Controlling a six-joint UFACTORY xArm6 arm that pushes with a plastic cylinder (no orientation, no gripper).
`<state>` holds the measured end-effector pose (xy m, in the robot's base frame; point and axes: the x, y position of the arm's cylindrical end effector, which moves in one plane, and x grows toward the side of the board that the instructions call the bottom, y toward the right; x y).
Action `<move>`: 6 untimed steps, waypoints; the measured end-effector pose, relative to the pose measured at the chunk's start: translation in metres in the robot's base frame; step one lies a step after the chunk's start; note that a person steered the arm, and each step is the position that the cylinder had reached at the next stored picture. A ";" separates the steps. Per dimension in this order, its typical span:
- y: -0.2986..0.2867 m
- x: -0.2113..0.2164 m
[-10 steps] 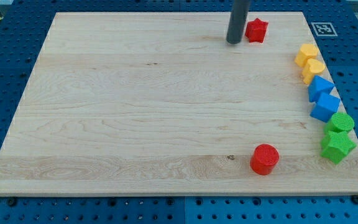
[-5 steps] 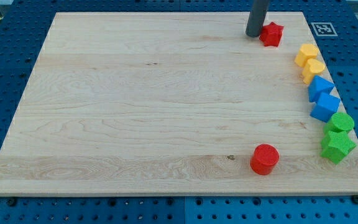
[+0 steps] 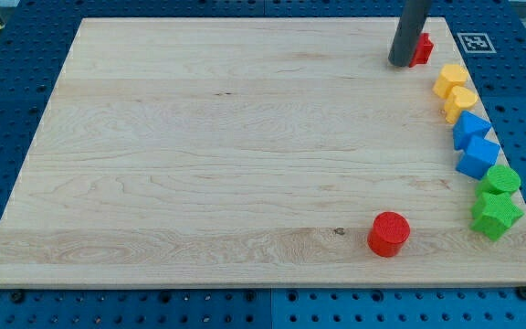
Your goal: Push the red star into the hexagon
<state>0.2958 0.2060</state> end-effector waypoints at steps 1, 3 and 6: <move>0.003 0.000; -0.017 -0.043; 0.041 -0.043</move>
